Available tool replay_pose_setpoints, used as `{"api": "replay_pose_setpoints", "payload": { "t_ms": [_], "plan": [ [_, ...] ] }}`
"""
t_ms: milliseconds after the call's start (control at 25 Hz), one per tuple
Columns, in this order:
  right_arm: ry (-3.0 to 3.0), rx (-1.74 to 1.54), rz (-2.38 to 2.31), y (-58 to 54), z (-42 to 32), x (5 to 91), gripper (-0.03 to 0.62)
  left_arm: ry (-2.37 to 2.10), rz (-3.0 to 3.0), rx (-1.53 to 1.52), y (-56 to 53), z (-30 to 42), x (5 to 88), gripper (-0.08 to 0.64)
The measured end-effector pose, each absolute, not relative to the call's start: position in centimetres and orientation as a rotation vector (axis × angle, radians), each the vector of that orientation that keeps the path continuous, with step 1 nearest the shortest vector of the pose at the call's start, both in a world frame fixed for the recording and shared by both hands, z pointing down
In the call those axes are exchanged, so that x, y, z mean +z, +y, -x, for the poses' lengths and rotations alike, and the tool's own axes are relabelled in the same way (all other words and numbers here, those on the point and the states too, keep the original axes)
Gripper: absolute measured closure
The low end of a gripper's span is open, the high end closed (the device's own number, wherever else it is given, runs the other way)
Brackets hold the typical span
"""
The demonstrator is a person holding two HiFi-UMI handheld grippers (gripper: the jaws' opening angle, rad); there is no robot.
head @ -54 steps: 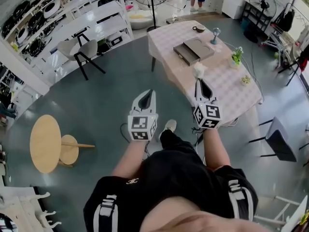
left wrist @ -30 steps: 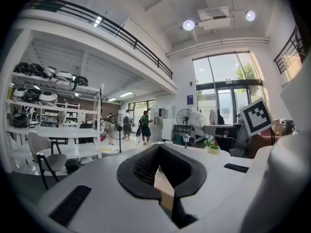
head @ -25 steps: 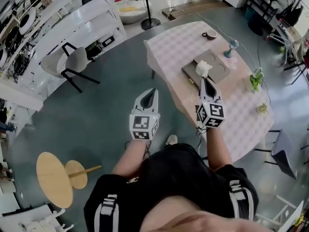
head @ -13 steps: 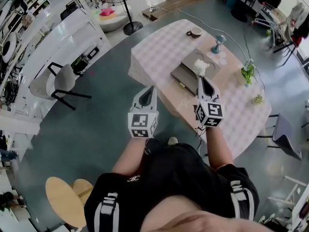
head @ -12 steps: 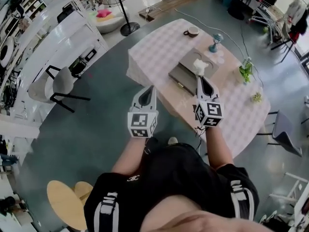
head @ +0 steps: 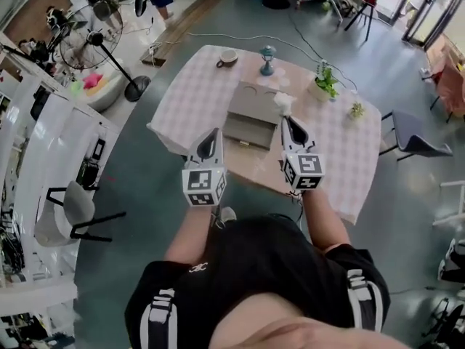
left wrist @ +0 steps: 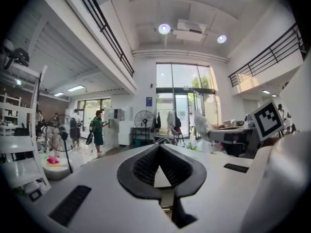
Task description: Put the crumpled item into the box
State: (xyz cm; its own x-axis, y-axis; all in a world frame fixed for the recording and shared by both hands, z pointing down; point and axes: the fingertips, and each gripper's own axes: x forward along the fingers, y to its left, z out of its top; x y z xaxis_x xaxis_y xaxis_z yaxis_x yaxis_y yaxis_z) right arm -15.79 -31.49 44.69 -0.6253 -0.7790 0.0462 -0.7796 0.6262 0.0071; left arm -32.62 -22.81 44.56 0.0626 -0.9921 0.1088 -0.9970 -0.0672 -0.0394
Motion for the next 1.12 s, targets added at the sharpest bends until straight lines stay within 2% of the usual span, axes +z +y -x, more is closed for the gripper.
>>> {"api": "replay_pose_setpoints", "payload": {
  "t_ms": [520,1120],
  "plan": [
    [-2.627,0.028,-1.542,-32.7,15.9,47.2,0.571,-1.852,-2.471,0.154,-28.2,31.6,45.8,0.570],
    [-2.435,-0.039,-1.446,-34.9,20.1,53.0,0.569,-1.770,-2.512,0.184,-30.1,34.0,47.0,0.571]
  ]
}}
